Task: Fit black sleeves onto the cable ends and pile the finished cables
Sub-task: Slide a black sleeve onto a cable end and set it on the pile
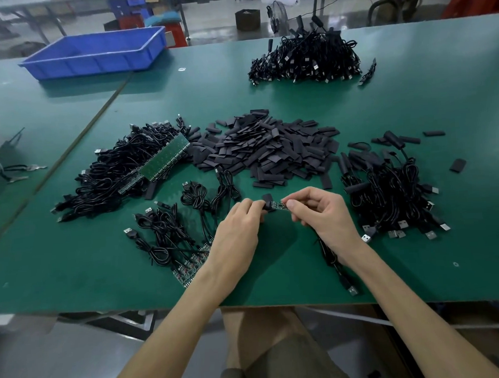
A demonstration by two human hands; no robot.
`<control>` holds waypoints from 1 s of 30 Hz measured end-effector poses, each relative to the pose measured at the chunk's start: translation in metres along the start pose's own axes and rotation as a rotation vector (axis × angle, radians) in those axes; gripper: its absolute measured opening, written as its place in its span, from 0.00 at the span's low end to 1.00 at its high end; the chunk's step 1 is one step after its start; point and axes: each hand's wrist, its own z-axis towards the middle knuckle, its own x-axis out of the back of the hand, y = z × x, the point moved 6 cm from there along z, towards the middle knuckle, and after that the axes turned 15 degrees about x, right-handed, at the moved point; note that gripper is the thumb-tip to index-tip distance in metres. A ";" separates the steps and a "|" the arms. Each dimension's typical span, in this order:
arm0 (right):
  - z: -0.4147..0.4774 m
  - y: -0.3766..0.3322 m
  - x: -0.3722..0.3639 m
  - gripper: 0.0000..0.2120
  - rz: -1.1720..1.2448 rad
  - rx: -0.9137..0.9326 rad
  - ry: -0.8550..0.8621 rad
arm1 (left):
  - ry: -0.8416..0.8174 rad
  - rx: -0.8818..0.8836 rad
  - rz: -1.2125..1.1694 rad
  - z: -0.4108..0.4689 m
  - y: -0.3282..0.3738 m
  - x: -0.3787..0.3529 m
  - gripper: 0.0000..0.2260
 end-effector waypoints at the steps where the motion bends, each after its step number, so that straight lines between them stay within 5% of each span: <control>1: 0.000 0.000 0.000 0.04 0.002 -0.002 0.005 | 0.001 0.002 -0.004 0.000 0.000 0.001 0.14; 17: -0.001 0.001 -0.001 0.03 -0.025 0.007 -0.043 | 0.014 -0.010 -0.025 -0.003 0.003 0.008 0.15; 30: -0.001 -0.001 -0.004 0.04 -0.026 0.027 -0.088 | 0.018 -0.065 0.034 -0.003 0.002 0.004 0.24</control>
